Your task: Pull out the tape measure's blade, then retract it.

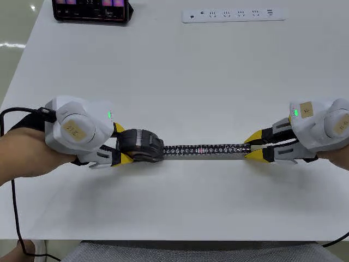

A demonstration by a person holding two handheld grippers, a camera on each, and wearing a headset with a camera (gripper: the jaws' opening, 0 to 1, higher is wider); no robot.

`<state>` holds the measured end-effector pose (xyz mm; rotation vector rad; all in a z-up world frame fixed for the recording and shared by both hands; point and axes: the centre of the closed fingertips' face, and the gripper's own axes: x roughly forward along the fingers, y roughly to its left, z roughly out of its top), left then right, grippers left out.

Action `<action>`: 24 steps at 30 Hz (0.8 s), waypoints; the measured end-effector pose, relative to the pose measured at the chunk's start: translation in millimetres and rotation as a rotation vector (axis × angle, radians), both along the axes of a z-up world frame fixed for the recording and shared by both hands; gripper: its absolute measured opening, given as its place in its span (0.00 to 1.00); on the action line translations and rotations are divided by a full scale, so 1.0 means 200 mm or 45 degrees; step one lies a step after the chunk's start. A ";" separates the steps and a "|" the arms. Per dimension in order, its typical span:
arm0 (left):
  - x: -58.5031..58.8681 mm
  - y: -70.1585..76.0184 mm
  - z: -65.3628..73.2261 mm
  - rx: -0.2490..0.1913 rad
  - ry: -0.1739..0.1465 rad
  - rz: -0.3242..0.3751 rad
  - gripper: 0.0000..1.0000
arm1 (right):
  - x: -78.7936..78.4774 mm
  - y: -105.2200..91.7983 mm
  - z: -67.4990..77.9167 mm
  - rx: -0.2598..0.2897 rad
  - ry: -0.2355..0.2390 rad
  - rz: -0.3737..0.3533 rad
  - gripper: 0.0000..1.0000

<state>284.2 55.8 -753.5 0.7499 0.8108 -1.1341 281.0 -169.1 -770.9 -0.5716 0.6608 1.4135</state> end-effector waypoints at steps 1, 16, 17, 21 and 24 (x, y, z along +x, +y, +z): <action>0.00 0.00 0.00 0.001 -0.001 0.000 0.25 | 0.00 0.00 0.00 -0.002 0.001 -0.001 0.09; 0.00 0.01 0.00 0.005 -0.001 -0.004 0.25 | 0.00 -0.07 -0.01 -0.035 0.003 -0.005 0.09; 0.00 0.01 0.00 0.005 -0.001 -0.003 0.25 | 0.00 -0.08 -0.01 -0.038 0.004 -0.006 0.09; 0.01 0.01 0.00 0.005 -0.002 -0.003 0.25 | 0.00 -0.10 -0.02 -0.056 0.004 -0.010 0.09; 0.01 0.01 0.00 0.005 -0.002 -0.004 0.25 | 0.00 -0.12 -0.02 -0.062 0.001 -0.013 0.09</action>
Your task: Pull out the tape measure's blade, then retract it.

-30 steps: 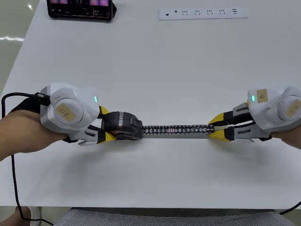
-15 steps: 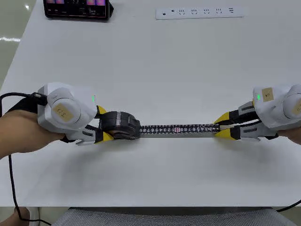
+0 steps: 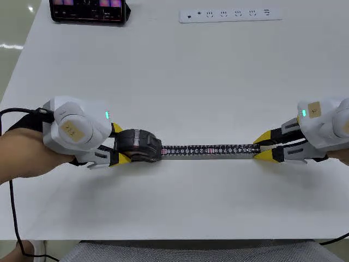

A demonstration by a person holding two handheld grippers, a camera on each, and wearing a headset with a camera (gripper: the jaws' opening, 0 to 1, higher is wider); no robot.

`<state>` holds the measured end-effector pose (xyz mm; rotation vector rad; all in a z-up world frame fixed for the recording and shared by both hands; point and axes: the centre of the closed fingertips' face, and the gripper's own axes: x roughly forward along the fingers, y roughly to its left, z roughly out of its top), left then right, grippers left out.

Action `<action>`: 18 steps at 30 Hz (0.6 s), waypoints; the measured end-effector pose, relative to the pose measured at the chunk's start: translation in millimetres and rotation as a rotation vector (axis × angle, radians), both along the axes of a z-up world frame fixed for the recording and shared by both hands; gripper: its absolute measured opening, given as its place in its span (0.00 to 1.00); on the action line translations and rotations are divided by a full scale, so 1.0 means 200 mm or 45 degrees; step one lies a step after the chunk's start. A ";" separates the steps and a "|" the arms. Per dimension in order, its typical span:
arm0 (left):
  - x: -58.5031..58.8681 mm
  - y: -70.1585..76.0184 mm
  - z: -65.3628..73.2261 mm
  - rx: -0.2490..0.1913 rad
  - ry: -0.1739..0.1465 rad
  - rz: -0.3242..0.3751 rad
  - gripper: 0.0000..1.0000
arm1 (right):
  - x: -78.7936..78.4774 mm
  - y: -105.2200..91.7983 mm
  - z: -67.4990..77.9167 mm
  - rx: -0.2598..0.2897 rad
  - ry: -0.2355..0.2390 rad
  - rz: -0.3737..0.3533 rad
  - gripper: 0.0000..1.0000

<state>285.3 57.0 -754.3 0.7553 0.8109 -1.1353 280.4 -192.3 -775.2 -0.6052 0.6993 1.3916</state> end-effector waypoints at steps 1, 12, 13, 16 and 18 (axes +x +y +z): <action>0.00 0.00 0.00 0.000 0.000 -0.001 0.25 | 0.00 0.00 0.00 -0.004 -0.002 0.000 0.09; 0.00 0.00 0.00 0.001 -0.001 0.000 0.25 | -0.01 -0.06 0.00 -0.027 0.000 -0.006 0.09; 0.00 0.00 0.00 0.001 -0.001 -0.001 0.25 | -0.01 -0.07 0.00 -0.031 0.000 -0.008 0.09; 0.00 0.00 0.00 0.002 -0.002 -0.001 0.25 | -0.01 -0.09 0.00 -0.040 -0.001 -0.007 0.09; 0.00 0.00 0.00 0.002 -0.002 -0.001 0.25 | -0.01 -0.10 0.00 -0.043 -0.002 -0.009 0.09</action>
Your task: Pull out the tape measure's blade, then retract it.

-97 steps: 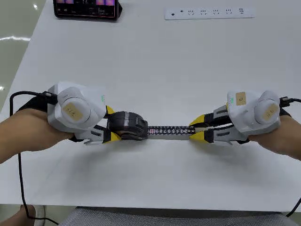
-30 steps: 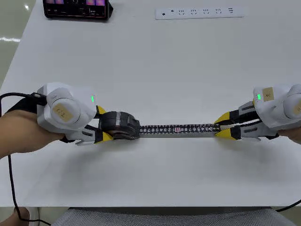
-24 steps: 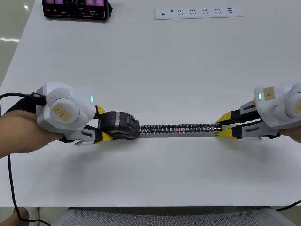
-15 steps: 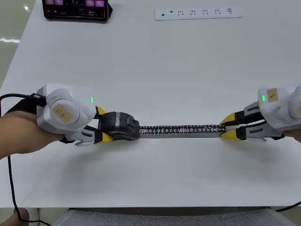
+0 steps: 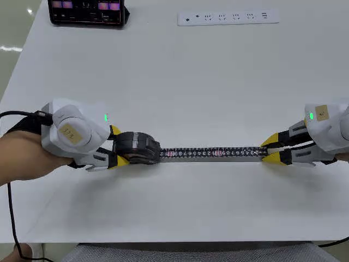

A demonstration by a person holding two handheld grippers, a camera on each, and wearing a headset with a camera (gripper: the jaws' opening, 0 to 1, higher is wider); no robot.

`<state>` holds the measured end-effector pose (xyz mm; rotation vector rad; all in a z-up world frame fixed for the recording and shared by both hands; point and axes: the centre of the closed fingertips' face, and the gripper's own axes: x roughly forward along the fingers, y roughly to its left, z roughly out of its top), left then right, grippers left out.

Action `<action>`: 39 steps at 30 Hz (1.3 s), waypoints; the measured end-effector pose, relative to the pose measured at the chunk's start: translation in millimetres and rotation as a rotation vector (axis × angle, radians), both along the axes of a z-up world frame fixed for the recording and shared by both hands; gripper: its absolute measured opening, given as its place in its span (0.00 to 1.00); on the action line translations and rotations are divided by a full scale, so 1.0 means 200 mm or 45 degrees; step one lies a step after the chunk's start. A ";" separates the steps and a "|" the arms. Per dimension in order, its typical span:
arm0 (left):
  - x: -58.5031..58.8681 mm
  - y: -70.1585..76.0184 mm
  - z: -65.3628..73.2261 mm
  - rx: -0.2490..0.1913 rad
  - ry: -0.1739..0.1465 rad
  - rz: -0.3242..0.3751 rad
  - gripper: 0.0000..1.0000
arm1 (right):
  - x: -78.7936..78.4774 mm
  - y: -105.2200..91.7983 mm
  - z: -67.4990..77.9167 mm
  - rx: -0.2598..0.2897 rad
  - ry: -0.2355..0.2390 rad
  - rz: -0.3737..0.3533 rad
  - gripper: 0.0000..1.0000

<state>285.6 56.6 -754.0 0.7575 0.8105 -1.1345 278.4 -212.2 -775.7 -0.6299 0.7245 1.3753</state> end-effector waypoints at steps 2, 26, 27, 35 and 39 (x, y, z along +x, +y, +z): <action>0.00 0.00 0.00 0.000 -0.001 0.000 0.25 | 0.00 -0.01 0.00 -0.005 -0.002 -0.006 0.09; -0.01 -0.01 0.00 0.030 -0.024 -0.014 0.26 | 0.00 -0.07 0.02 -0.039 0.017 -0.037 0.10; -0.01 -0.01 0.00 0.029 -0.025 -0.015 0.26 | 0.00 -0.07 0.02 -0.045 0.020 -0.041 0.10; -0.01 -0.01 0.00 0.021 -0.018 0.002 0.26 | -0.01 -0.06 0.01 -0.087 0.005 -0.035 0.11; 0.00 -0.01 0.00 0.004 0.000 0.021 0.27 | -0.01 -0.06 0.01 -0.087 0.009 -0.045 0.11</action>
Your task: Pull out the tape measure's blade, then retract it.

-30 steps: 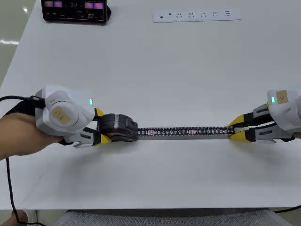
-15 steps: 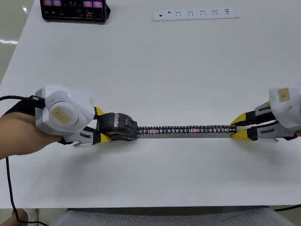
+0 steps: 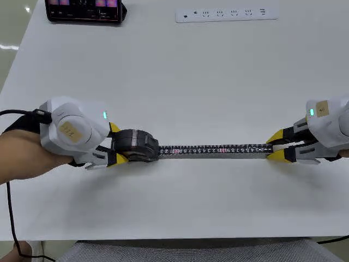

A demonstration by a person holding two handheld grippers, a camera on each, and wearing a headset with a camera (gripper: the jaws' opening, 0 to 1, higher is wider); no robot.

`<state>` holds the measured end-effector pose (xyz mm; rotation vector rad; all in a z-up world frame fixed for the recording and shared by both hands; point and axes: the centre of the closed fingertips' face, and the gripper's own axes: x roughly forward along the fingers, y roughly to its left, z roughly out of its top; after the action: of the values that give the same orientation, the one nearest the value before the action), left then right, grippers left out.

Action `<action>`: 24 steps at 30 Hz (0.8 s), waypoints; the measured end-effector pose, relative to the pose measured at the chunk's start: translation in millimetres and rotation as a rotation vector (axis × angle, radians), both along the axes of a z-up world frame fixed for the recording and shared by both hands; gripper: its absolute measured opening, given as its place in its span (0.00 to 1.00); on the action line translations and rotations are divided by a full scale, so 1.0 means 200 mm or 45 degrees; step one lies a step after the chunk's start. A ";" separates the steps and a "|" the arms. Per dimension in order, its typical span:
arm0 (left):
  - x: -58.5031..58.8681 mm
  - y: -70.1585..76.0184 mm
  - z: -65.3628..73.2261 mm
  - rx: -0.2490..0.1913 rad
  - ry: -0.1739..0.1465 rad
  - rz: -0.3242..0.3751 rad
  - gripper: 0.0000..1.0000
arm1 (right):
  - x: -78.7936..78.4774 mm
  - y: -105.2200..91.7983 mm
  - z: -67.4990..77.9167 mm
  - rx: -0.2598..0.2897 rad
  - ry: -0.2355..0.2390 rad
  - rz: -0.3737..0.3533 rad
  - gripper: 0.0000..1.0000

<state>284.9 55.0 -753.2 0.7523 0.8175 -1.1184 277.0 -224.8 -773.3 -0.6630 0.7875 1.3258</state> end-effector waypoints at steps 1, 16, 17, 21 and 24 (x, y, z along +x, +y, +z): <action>0.00 0.00 0.00 0.000 0.001 -0.004 0.27 | 0.00 0.00 0.00 -0.001 -0.002 0.001 0.11; 0.00 -0.01 0.02 -0.034 0.034 0.011 0.30 | 0.01 0.01 0.00 0.008 0.033 -0.064 0.19; 0.00 -0.02 0.02 -0.032 0.030 0.007 0.29 | 0.01 0.01 0.00 0.007 0.031 -0.062 0.18; 0.00 -0.01 0.02 -0.024 0.028 0.010 0.30 | 0.02 0.02 0.01 0.029 0.041 -0.092 0.19; 0.00 0.00 0.03 -0.029 0.026 0.031 0.33 | 0.03 0.03 0.04 0.079 0.063 -0.147 0.22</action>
<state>285.3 54.8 -748.1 0.7114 0.8275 -1.1134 282.5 -218.2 -765.4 -0.5294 0.8092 1.2601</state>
